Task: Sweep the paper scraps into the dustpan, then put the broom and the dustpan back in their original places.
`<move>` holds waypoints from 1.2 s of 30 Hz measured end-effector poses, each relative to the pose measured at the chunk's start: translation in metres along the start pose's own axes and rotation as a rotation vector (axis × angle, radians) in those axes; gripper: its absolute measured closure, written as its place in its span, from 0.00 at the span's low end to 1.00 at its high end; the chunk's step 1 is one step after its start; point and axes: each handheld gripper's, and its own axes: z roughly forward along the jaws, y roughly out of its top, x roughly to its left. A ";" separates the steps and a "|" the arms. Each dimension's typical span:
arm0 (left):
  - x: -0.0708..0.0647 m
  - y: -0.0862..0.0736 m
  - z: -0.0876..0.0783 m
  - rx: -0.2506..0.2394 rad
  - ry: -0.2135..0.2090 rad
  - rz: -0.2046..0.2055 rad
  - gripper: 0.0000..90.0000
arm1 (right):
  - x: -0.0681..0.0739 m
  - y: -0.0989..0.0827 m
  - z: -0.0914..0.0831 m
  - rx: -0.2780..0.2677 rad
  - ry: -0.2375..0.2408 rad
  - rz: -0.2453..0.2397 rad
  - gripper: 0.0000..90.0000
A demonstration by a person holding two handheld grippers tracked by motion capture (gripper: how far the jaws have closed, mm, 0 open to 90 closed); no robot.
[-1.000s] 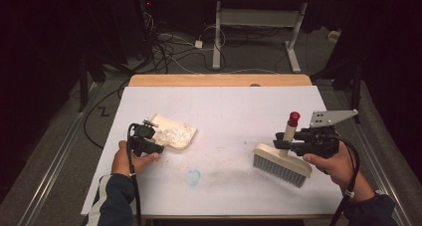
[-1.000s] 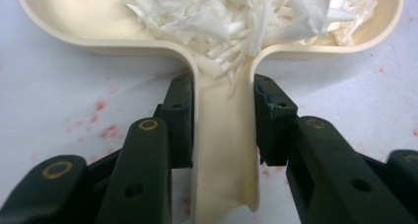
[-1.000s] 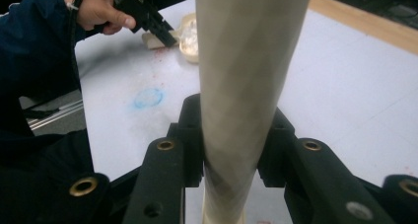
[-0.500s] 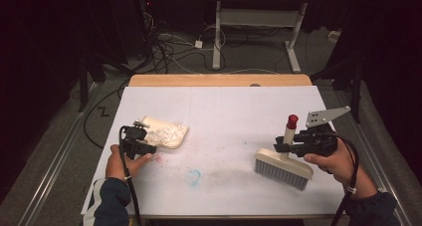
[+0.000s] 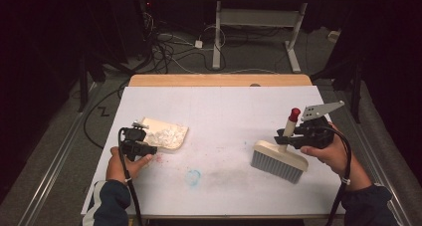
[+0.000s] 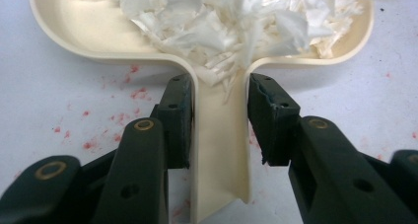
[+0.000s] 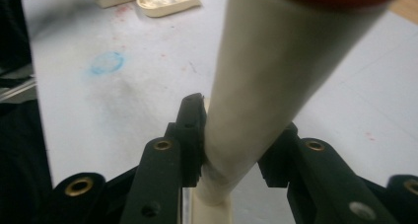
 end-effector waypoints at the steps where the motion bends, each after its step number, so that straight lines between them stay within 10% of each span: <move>1: -0.001 0.000 0.000 -0.003 0.000 0.001 0.66 | -0.002 0.001 0.001 0.002 -0.015 -0.002 0.74; 14: -0.012 -0.003 0.001 0.017 -0.019 0.019 0.63 | -0.023 0.015 0.021 0.057 -0.151 -0.023 0.64; 23: -0.036 -0.010 -0.009 0.010 -0.063 0.138 0.51 | -0.036 0.019 0.032 0.014 -0.314 0.014 0.52; 29: -0.045 -0.019 -0.025 -0.109 -0.037 0.231 0.25 | -0.038 0.014 0.028 -0.106 -0.461 0.072 0.43; 36: -0.049 -0.023 -0.026 -0.232 -0.002 0.354 0.23 | -0.033 0.010 0.021 -0.180 -0.512 0.064 0.32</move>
